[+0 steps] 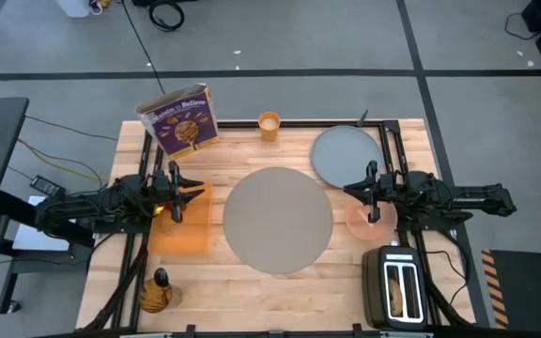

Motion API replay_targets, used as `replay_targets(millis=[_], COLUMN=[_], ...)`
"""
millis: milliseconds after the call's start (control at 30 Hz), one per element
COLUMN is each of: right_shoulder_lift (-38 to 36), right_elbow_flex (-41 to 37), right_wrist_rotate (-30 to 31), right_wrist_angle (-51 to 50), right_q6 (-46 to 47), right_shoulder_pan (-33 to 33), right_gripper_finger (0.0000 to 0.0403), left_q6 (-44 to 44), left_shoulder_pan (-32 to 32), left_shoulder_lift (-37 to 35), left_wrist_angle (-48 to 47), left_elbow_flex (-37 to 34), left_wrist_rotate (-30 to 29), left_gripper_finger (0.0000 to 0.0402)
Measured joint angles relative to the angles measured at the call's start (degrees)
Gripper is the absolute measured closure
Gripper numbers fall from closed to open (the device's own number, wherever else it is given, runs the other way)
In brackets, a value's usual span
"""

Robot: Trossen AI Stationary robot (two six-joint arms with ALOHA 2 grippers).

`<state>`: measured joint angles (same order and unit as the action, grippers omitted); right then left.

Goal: Arrange a breakfast setting

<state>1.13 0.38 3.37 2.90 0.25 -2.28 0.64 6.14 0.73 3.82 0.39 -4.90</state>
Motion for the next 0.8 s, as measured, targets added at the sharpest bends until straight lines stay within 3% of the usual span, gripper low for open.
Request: replay_targets(millis=[167,467,667,800], right_shoulder_lift=[0.02,1.91,14.11,26.01], right_elbow_flex=[0.00,3.53,16.19,27.41], right_wrist_rotate=[0.22,7.52,9.05,9.03], right_wrist_angle=[1.58,4.39,-6.45,-17.13], right_q6=[-0.24,1.44,-0.06,6.94], right_shoulder_pan=[0.00,-0.20,0.23,2.05], right_gripper_finger=[0.0351,0.0351,0.0351,0.0351], left_q6=[0.00,0.00,0.00,0.00], left_shoulder_pan=[0.01,0.01,0.00,0.01], left_shoulder_lift=[0.00,0.00,0.00,0.00], left_wrist_angle=[0.02,0.02,0.02,0.00], left_elbow_flex=[0.00,-0.01,0.00,0.01], left_wrist_rotate=[0.00,0.01,-0.01,-0.01], left_gripper_finger=[0.0294,0.0294,0.0294,0.0294])
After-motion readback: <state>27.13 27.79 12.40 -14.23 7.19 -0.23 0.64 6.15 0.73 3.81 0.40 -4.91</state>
